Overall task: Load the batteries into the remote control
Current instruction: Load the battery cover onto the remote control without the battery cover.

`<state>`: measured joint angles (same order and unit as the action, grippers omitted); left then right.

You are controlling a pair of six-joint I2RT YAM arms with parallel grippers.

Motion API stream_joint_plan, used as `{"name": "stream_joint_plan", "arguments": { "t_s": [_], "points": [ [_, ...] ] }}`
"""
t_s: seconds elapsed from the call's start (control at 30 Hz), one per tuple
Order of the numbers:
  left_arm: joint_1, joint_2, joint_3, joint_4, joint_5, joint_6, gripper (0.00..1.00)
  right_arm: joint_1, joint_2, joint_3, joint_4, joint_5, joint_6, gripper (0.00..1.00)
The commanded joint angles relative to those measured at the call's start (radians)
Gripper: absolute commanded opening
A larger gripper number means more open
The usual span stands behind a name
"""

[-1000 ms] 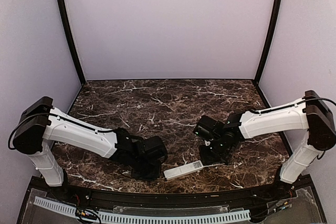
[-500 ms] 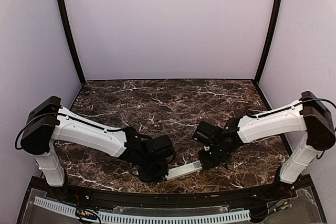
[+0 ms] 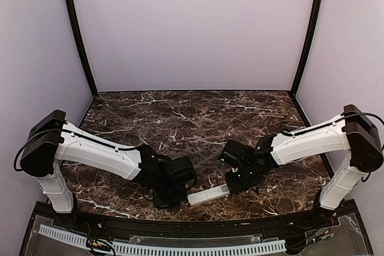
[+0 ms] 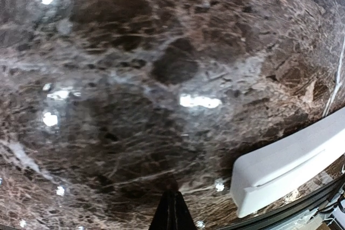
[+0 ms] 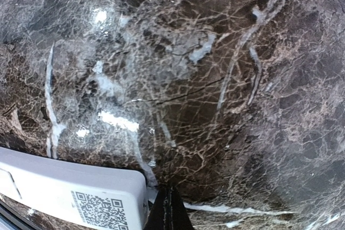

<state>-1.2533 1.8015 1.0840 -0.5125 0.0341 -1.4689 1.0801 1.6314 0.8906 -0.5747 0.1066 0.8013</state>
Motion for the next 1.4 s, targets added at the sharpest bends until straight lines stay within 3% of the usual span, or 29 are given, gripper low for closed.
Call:
{"name": "stream_joint_plan", "arguments": {
  "t_s": [0.0,0.53,0.7,0.8,0.9,1.1,1.37],
  "points": [
    [-0.003,-0.035,-0.059,-0.149,-0.078,-0.048,0.0,0.008,0.041,-0.009,0.003,0.019,-0.012,0.0],
    [0.003,0.036,0.051,-0.141,-0.086,0.082,0.0,0.025,0.056,0.004,0.014,0.0,-0.012,0.0],
    [0.023,0.116,0.157,-0.124,-0.02,0.2,0.0,0.044,0.083,0.032,0.008,-0.006,-0.012,0.0],
    [0.006,0.153,0.156,-0.048,0.051,0.188,0.0,0.054,0.083,0.036,0.016,-0.017,0.0,0.0],
    [0.0,0.196,0.192,-0.077,0.078,0.195,0.0,0.063,0.08,0.035,0.019,-0.024,0.011,0.0],
    [0.0,0.188,0.181,-0.086,0.072,0.181,0.0,0.07,0.066,0.026,0.025,-0.028,0.025,0.0],
    [-0.002,0.094,0.05,-0.086,0.036,0.096,0.0,0.066,0.054,0.044,-0.019,0.027,0.007,0.0]
  ]
}}
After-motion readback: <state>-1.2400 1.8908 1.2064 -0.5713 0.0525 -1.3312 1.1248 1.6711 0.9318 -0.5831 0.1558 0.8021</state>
